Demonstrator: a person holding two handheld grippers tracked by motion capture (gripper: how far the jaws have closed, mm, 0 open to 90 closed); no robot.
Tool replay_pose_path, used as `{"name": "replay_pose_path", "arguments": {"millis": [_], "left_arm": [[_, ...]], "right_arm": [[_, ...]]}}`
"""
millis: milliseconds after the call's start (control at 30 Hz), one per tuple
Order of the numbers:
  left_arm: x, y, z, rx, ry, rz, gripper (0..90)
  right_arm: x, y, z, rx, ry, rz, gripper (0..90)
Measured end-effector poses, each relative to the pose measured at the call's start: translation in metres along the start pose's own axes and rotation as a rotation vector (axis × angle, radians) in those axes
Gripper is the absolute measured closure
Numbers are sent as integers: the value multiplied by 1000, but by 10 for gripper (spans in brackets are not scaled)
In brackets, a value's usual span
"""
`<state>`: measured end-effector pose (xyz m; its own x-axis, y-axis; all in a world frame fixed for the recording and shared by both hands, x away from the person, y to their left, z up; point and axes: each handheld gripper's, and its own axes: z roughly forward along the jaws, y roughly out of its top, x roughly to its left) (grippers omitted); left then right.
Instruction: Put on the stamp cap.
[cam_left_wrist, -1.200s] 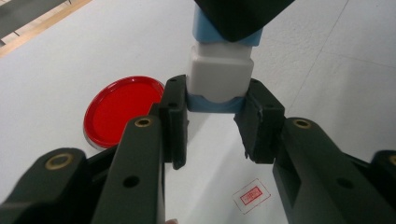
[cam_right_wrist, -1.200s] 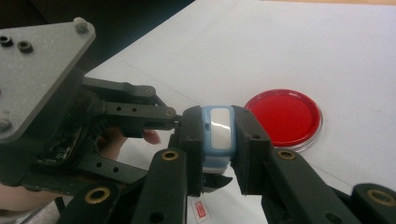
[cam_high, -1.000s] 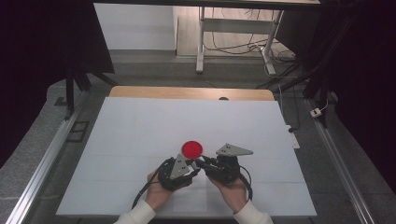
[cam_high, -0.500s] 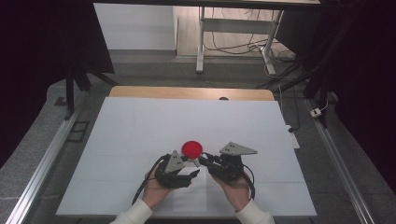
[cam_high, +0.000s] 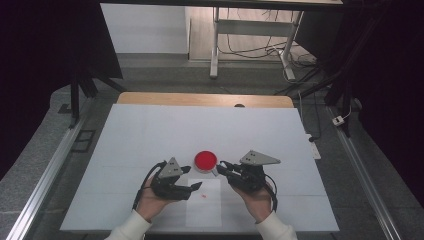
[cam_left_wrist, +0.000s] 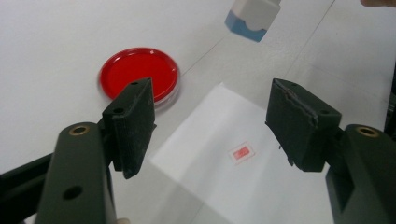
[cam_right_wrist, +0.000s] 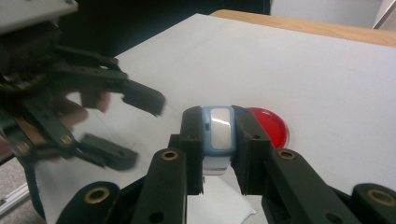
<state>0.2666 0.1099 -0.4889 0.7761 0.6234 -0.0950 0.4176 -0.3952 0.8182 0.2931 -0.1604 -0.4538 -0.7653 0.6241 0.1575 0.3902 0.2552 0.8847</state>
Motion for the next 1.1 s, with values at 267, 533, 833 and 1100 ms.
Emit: {"name": "replay_pose_path", "arguments": {"millis": [267,533,833,1100], "left_arm": [[10,-13,-27,3,21,-21,330],[20,-40,-54,10,56,-45,331],[31,-71,-79,15,107,-96,330],[37,-80,-85,20,123,-122,330]], "right_arm": [[-3,-1,0,7,-17,-40,749],[-5,0,-1,7,-27,-97,749],[-10,1,-4,1,-36,-103,749],[-15,3,-5,-3,-43,-114,749]]}}
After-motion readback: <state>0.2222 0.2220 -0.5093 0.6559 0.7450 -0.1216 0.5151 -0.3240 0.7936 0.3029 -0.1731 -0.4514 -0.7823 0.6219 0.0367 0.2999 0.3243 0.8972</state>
